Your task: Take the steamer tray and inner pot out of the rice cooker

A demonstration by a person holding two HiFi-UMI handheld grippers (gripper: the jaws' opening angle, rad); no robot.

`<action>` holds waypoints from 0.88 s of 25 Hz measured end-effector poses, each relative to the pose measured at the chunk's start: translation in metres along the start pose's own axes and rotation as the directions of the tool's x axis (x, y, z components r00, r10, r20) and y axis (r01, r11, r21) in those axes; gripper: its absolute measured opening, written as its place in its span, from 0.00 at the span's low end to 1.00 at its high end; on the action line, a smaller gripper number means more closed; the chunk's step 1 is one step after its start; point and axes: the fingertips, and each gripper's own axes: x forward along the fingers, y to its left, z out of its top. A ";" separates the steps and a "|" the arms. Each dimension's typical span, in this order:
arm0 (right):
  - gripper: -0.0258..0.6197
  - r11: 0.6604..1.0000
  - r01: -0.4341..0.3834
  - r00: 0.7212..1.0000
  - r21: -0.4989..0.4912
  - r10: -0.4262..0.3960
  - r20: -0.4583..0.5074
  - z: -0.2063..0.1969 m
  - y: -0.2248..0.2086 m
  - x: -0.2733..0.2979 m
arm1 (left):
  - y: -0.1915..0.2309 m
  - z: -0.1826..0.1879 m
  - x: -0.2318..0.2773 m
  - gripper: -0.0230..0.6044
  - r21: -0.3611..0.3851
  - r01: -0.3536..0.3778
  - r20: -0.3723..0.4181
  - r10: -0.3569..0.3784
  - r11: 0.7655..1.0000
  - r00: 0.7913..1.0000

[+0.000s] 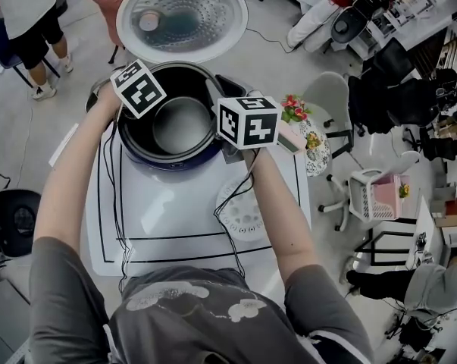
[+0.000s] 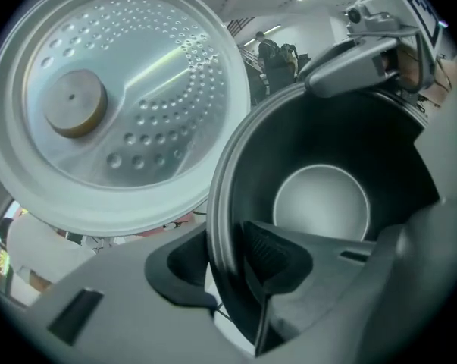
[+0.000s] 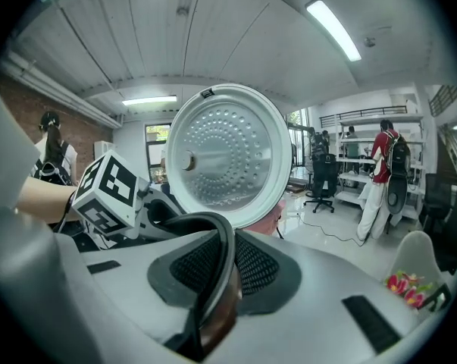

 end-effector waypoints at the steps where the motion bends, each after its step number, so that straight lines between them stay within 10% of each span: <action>1: 0.17 1.000 -0.006 1.000 0.013 0.006 0.000 0.000 0.000 0.000 | 0.001 0.000 -0.001 0.25 -0.003 0.002 -0.001 -0.002 1.000 1.000; 11: 0.17 0.999 -0.040 0.999 0.032 0.039 0.014 0.007 0.001 -0.005 | 0.033 0.029 -0.033 0.14 -0.035 0.000 0.115 0.004 0.999 0.993; 16: 0.17 0.992 -0.062 0.998 0.108 0.059 0.029 0.011 -0.002 -0.013 | 0.005 0.026 -0.039 0.09 -0.152 0.201 0.154 -0.178 0.968 0.972; 22: 0.18 0.987 -0.085 0.996 0.133 0.086 -0.003 0.014 -0.002 -0.015 | 0.008 0.036 -0.059 0.09 -0.172 0.179 0.159 -0.152 0.969 0.975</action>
